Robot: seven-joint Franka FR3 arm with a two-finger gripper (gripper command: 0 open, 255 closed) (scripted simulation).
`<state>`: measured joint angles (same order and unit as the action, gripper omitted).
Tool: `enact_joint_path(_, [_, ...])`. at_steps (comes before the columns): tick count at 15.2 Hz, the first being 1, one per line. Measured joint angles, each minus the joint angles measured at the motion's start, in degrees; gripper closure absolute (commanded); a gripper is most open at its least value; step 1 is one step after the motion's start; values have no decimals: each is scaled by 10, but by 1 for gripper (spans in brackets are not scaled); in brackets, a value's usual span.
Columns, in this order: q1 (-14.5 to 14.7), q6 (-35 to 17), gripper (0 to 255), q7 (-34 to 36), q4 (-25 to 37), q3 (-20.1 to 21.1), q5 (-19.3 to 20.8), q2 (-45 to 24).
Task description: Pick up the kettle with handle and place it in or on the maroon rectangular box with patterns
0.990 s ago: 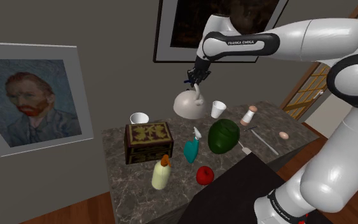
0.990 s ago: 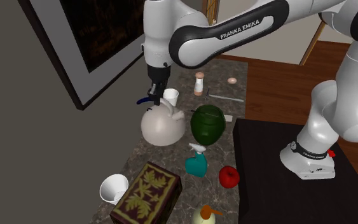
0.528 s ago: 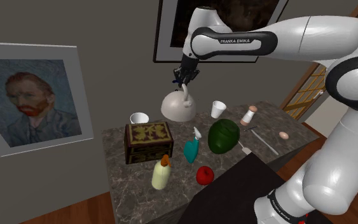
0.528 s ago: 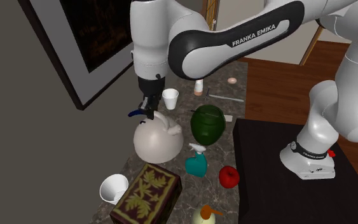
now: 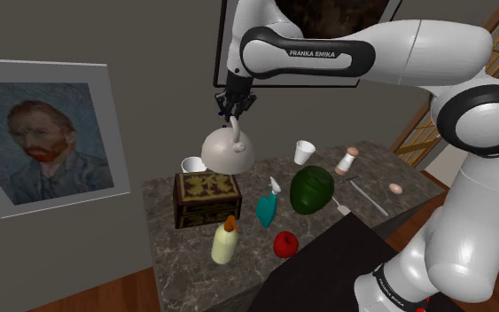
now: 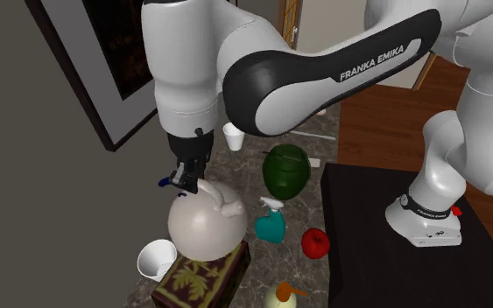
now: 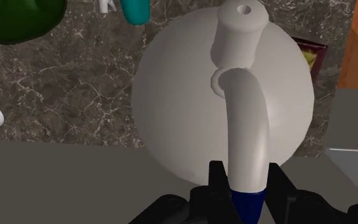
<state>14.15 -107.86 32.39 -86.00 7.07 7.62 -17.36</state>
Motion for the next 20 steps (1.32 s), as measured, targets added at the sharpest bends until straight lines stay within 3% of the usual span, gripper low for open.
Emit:
enact_joint_path(5, [32,25,255,41,55,12,11,-35])
enact_joint_path(20, [31,-81,255,56,-36,9,18,-51])
